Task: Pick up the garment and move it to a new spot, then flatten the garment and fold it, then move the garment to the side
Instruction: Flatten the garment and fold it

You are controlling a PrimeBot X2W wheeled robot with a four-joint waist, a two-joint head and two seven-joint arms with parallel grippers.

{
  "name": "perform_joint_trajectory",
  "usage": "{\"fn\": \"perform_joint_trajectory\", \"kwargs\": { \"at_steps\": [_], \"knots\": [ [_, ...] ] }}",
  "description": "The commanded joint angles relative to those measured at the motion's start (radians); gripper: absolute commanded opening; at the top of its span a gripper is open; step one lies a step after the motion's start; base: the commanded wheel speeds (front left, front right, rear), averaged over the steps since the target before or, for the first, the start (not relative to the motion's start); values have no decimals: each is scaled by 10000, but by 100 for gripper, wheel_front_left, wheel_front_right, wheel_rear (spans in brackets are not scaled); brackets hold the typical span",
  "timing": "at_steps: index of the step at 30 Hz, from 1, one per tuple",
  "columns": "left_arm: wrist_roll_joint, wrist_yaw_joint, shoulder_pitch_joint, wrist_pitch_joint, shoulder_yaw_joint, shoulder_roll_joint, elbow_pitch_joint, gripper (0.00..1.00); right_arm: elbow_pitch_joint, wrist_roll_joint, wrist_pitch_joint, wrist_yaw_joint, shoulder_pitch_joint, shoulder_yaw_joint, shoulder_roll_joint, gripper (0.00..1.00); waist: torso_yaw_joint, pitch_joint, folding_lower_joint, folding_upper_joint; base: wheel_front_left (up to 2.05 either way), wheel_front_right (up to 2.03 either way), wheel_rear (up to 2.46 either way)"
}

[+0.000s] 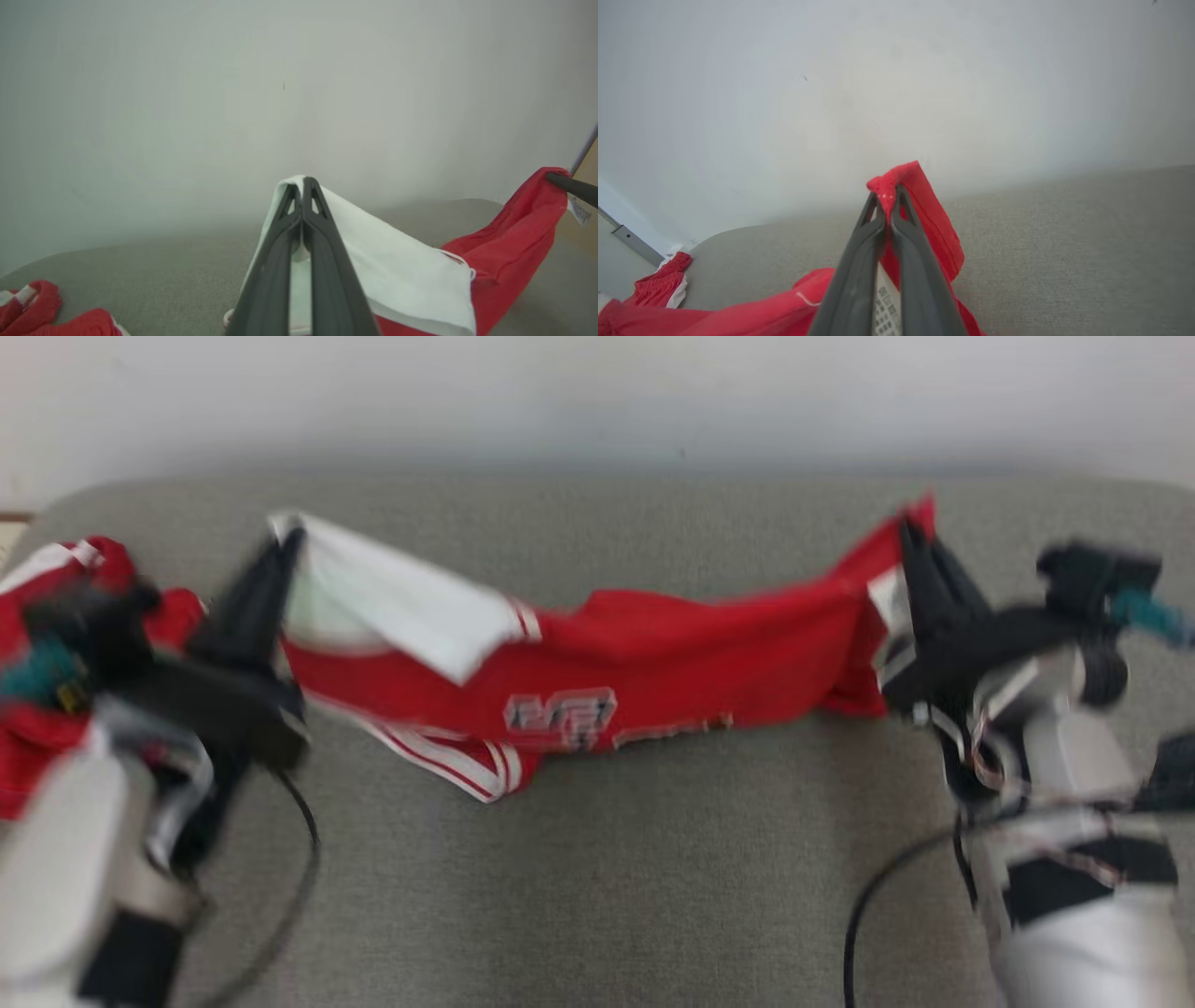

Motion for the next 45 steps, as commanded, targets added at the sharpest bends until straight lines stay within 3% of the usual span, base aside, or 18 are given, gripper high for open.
{"fn": "perform_joint_trajectory", "kwargs": {
  "at_steps": [1,8,14,23,34,38,45],
  "knots": [
    [-74,-19,-397,32,18,145,80,0,102,102,25,9,-313,13,-4,0,-476,974,-1,-1,0,0,0],
    [-532,-105,-4536,730,-359,835,1671,0,2039,709,684,9,-4301,-34,312,0,-818,2575,-1,-1,0,0,0],
    [-826,-112,-7900,894,-1375,1125,3191,0,3837,1074,892,9,-7460,-402,421,0,-972,3499,-1,-1,0,0,0],
    [-1081,-115,-12263,462,-3105,840,5306,0,5872,455,584,9,-11089,-840,-2,0,-944,4259,-1,-1,0,0,0],
    [-1457,-115,-15356,-487,-4749,533,7539,0,7539,-535,-196,9,-13350,-761,-45,0,-914,4727,-1,-1,0,0,0],
    [-1612,-115,-15725,-1063,-5264,299,7960,0,7891,-576,-669,9,-13619,-574,37,0,-768,4858,-1,-1,0,0,0],
    [-2244,-115,-15409,-1856,-6093,396,8174,0,8176,-123,-1246,9,-13125,135,112,0,-796,4786,-1,-1,0,0,0]
  ]
}}
